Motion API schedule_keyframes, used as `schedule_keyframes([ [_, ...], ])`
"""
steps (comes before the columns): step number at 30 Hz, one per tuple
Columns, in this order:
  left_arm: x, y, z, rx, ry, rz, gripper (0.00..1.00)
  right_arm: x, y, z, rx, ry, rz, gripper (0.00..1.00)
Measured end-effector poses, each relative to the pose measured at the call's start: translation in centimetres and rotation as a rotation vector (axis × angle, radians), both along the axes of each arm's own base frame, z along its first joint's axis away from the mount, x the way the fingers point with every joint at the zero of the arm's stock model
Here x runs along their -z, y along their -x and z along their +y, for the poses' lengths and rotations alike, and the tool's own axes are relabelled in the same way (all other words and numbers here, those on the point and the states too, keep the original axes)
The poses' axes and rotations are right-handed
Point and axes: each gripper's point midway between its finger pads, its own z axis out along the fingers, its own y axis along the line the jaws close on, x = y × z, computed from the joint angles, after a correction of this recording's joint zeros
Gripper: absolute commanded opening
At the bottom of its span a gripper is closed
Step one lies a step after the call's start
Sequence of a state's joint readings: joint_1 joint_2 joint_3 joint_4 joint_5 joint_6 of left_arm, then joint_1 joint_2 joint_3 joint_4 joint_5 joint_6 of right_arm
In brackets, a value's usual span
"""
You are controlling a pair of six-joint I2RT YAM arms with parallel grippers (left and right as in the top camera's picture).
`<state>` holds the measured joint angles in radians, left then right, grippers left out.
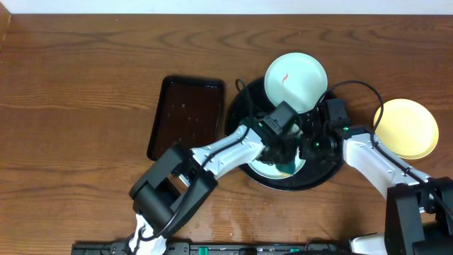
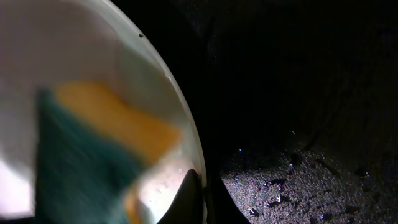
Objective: Clean dirty plates on tray and stack at the side
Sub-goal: 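Scrub the front pale green plate with the sponge in the left gripper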
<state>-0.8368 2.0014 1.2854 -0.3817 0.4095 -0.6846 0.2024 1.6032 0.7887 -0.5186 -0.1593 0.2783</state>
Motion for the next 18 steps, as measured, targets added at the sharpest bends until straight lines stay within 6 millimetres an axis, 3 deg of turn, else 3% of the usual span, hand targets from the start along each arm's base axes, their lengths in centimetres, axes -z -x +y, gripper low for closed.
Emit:
schedule_keyframes([
  [3, 0.1, 0.6, 0.0, 0.011, -0.005, 0.014, 0.09, 0.0, 0.0, 0.0, 0.001, 0.002, -0.001, 0.01],
  [8, 0.7, 0.4, 1.7, -0.018, -0.077, 0.03, 0.08, 0.0, 0.0, 0.0, 0.001, 0.003, -0.002, 0.01],
  [12, 1.0, -0.8, 5.7, -0.083, -0.267, -0.026, 0.08, 0.0, 0.0, 0.0, 0.001, 0.002, -0.001, 0.01],
  [15, 1.0, -2.8, 9.6, -0.15, -0.437, -0.12, 0.07, 0.0, 0.0, 0.0, 0.0, -0.002, 0.0, 0.01],
  [18, 0.6, -3.8, 11.5, -0.175, -0.541, -0.192, 0.08, 0.0, 0.1, 0.2, -0.003, -0.011, 0.003, 0.01],
])
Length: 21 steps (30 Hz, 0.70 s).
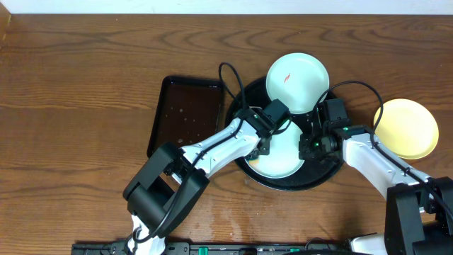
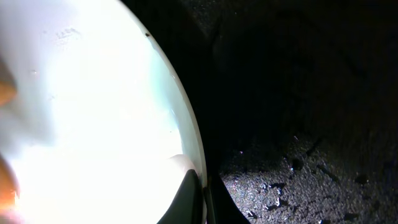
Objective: Clean dirty plates on tray and stack at the side
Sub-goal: 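Scrub the front pale green plate with the sponge in the left gripper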
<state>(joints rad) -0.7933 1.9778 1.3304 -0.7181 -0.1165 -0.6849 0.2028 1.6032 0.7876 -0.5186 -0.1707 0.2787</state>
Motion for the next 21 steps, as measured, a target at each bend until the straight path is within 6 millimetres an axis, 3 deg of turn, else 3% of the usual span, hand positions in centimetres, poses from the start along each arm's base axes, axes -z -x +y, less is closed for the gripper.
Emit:
schedule_keyframes([
  [8, -1.5, -1.8, 1.2, -0.009, -0.113, -0.093, 0.08, 0.0, 0.1, 0.7, -0.017, -0.013, -0.002, 0.01],
  [12, -2.3, -3.0, 0.9, -0.029, -0.082, -0.111, 0.08, 0.0, 0.1, 0.7, -0.017, -0.012, -0.002, 0.01],
  [15, -2.0, -3.3, -0.5, -0.038, 0.025, -0.077, 0.08, 0.0, 0.1, 0.6, -0.016, -0.009, -0.003, 0.01],
  [21, -0.5, -2.5, -5.8, -0.024, 0.292, 0.041, 0.08, 0.0, 0.0, 0.4, -0.013, 0.004, -0.005, 0.01],
])
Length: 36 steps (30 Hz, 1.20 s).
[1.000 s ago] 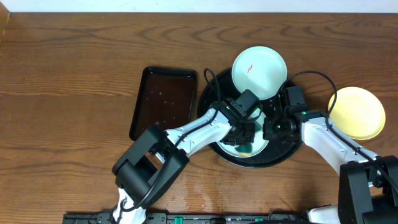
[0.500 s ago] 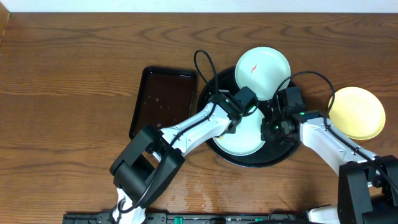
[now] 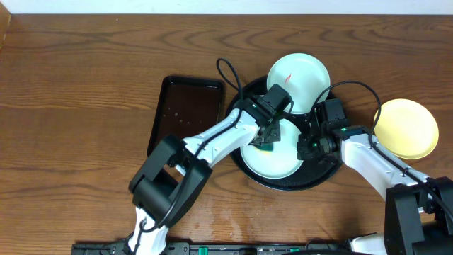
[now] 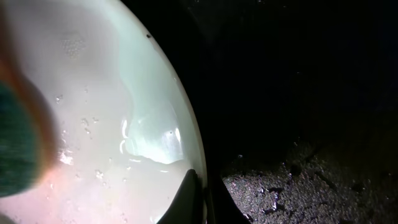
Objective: Clean dirty plates on tray and stack at the side
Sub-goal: 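Scrub the front pale green plate with the sponge in the left gripper, then return the sponge to the small black tray with the left gripper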
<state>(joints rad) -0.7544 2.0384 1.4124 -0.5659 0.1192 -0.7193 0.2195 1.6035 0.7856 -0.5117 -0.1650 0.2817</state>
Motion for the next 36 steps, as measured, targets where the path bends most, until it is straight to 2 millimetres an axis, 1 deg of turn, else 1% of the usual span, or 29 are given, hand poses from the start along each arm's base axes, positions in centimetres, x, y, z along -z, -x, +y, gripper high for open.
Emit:
schedule_keyframes([
  [2, 0.5, 0.3, -1.1, 0.006, 0.057, 0.04, 0.08, 0.0, 0.0, -0.2, 0.003, 0.01, -0.001, 0.01],
  [5, 0.7, 1.1, -2.3, 0.025, 0.122, 0.095, 0.08, 0.0, -0.1, -0.4, 0.006, 0.021, -0.004, 0.01],
  [8, 0.8, 3.0, -4.1, 0.078, 0.196, 0.172, 0.08, 0.1, -0.2, -0.5, 0.009, 0.029, -0.007, 0.01],
  [9, 0.7, 3.3, -4.4, 0.087, 0.206, 0.182, 0.07, 0.1, -0.2, -0.6, 0.009, 0.031, -0.008, 0.01],
  [10, 0.7, 4.4, -5.2, 0.118, 0.232, 0.213, 0.08, 0.1, -0.2, -0.6, 0.009, 0.032, -0.008, 0.01],
  [13, 0.6, 6.8, -6.8, 0.198, 0.27, 0.267, 0.07, 0.1, -0.2, -0.6, 0.009, 0.033, -0.009, 0.01],
  [15, 0.6, 7.3, -6.9, 0.222, 0.272, 0.276, 0.07, 0.1, -0.2, -0.7, 0.012, 0.034, -0.009, 0.01],
  [22, 0.5, 7.7, -6.9, 0.256, 0.284, 0.288, 0.07, 0.1, -0.2, -0.7, 0.012, 0.035, -0.009, 0.01],
  [26, 0.5, 7.8, -6.0, 0.252, 0.265, 0.311, 0.07, 0.0, -0.2, -0.7, 0.012, 0.036, -0.009, 0.01],
  [28, 0.4, 7.8, -4.7, 0.233, 0.229, 0.329, 0.07, 0.0, -0.2, -0.7, 0.012, 0.036, -0.009, 0.01],
  [30, 0.2, 7.4, -3.3, 0.207, 0.188, 0.326, 0.07, 0.0, -0.2, -0.7, 0.012, 0.036, -0.009, 0.01],
  [33, -0.5, 5.7, -0.3, 0.155, 0.107, 0.266, 0.07, 0.0, -0.2, -0.7, 0.012, 0.036, -0.01, 0.01],
  [36, -2.4, 3.5, 2.4, 0.1, 0.046, 0.172, 0.07, 0.0, -0.2, -0.7, 0.012, 0.036, -0.01, 0.01],
])
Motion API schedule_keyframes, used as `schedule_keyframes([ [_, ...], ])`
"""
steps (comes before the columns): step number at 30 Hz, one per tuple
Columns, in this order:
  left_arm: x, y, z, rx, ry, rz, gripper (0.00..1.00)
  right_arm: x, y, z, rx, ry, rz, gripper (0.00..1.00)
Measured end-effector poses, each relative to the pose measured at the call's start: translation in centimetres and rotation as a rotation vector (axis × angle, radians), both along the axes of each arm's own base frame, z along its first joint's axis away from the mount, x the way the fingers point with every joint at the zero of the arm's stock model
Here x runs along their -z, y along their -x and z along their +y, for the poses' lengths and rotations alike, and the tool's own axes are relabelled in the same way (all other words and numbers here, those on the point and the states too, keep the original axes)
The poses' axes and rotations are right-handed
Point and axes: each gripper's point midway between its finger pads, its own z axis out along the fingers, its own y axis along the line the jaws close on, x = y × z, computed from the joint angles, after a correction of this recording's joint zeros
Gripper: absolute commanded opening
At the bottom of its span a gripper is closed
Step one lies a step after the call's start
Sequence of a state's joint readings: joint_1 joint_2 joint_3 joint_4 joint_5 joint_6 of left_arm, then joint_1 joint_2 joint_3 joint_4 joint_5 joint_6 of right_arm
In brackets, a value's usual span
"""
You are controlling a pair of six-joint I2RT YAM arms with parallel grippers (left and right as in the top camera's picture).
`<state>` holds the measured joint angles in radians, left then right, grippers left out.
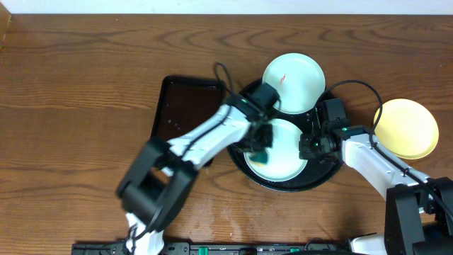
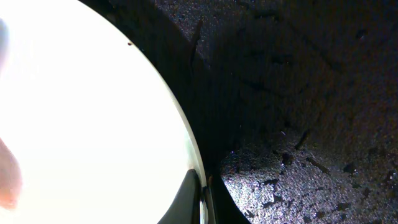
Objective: Clean dirty plates on tray and stack at the side
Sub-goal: 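Return the sponge to the small black tray with the left gripper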
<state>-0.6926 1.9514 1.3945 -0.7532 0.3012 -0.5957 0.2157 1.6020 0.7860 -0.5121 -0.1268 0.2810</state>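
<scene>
A pale plate lies in the round black tray. My left gripper is over the plate's left side, shut on a green and yellow sponge that rests on the plate. At the plate's right rim my right gripper is shut on the edge. The right wrist view shows the overexposed plate and that gripper with its jaws pinched on the thin rim. A second white plate with a red smear leans on the tray's far edge.
A yellow plate sits on the table to the right of the tray. A black rectangular tray with droplets lies to the left. Cables loop near the round tray's back. The wet black tray floor lies beside the held rim.
My left gripper with the sponge has moved from the plate's back left to its front left. The right gripper still pinches the plate's right rim.
The sponge was first on the plate's front middle, held by my left gripper. Then it was at the plate's left, then at the back left, and now at the front left. My right gripper has held the rim at every moment.
</scene>
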Motion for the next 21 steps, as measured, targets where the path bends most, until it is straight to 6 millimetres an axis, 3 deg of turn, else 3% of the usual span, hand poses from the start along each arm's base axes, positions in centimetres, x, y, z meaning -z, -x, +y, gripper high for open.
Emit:
schedule_keyframes([
  [3, -3.0, -1.5, 1.8, -0.022, -0.032, -0.111, 0.08, 0.0, 0.0, 0.0, 0.0, 0.0, 0.0, 0.01],
  [7, -7.4, -1.8, 4.2, -0.024, -0.083, -0.245, 0.08, 0.0, 0.0, 0.0, 0.0, 0.0, -0.001, 0.01],
  [12, -10.2, -2.5, 9.0, -0.08, -0.218, -0.35, 0.08, 0.0, 0.0, 0.0, -0.005, 0.001, -0.001, 0.01],
  [16, -9.9, -4.5, 13.1, -0.178, -0.298, -0.365, 0.08, 0.0, 0.0, 0.0, -0.014, 0.003, -0.003, 0.01],
  [17, -9.4, -4.9, 14.2, -0.204, -0.318, -0.359, 0.12, 0.0, 0.0, 0.0, -0.014, 0.004, -0.002, 0.01],
  [18, -8.6, -5.3, 15.4, -0.233, -0.337, -0.352, 0.31, 0.0, 0.0, 0.0, -0.015, 0.003, -0.002, 0.01],
  [21, -4.9, -5.5, 18.3, -0.287, -0.395, -0.271, 0.39, 0.0, 0.1, 0.0, -0.025, 0.005, 0.0, 0.01],
])
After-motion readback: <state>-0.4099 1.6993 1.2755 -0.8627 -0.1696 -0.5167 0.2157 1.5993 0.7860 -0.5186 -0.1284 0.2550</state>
